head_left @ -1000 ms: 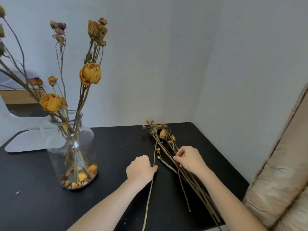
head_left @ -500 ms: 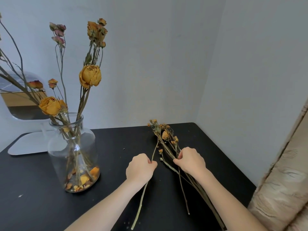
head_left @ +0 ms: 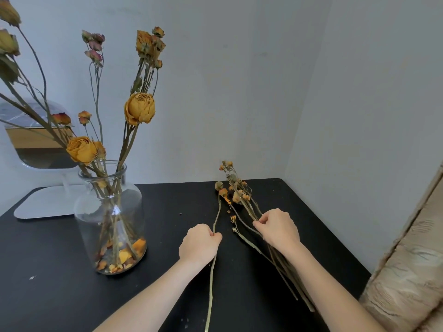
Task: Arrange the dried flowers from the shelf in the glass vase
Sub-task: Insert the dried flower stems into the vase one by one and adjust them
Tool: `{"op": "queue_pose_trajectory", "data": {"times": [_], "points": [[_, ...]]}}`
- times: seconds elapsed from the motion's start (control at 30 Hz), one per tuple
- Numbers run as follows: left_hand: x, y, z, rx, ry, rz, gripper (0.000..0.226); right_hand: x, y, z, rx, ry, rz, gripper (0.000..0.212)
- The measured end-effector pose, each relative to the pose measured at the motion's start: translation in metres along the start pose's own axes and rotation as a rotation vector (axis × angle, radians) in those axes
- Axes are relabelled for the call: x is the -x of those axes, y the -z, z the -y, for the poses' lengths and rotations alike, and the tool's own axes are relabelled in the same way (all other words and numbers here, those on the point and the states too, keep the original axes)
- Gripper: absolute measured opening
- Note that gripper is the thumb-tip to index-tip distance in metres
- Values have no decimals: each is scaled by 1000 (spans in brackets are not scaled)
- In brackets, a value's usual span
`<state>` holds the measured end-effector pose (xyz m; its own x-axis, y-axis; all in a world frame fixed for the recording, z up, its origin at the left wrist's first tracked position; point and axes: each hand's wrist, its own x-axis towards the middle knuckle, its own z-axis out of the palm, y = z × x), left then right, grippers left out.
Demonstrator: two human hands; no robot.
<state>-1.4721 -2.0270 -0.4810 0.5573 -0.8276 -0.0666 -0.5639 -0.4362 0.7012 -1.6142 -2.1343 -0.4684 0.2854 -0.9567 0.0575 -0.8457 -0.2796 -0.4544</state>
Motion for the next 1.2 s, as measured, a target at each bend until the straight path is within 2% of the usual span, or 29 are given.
{"op": "queue_pose_trajectory", "data": {"times": [0.27,0.47,0.67,0.77,1.03,1.2], "points": [[6,13,11,62,-42,-116,21,0,-1,1,-19,-23,55,20],[11,33,19,133,-83,-219,23,0,-1,4,-49,-44,79,22],[19,46,32,66,-111,-268,24,0,0,7,-32,-42,95,21],[23,50,36,78,-144,-260,24,1,0,8,-44,-48,98,20],[32,73,21,317,-260,-200,24,3,10,16,-87,1,50,18],[52,106,-2,330,-415,-218,22,8,19,30,-140,66,-18,16]]}}
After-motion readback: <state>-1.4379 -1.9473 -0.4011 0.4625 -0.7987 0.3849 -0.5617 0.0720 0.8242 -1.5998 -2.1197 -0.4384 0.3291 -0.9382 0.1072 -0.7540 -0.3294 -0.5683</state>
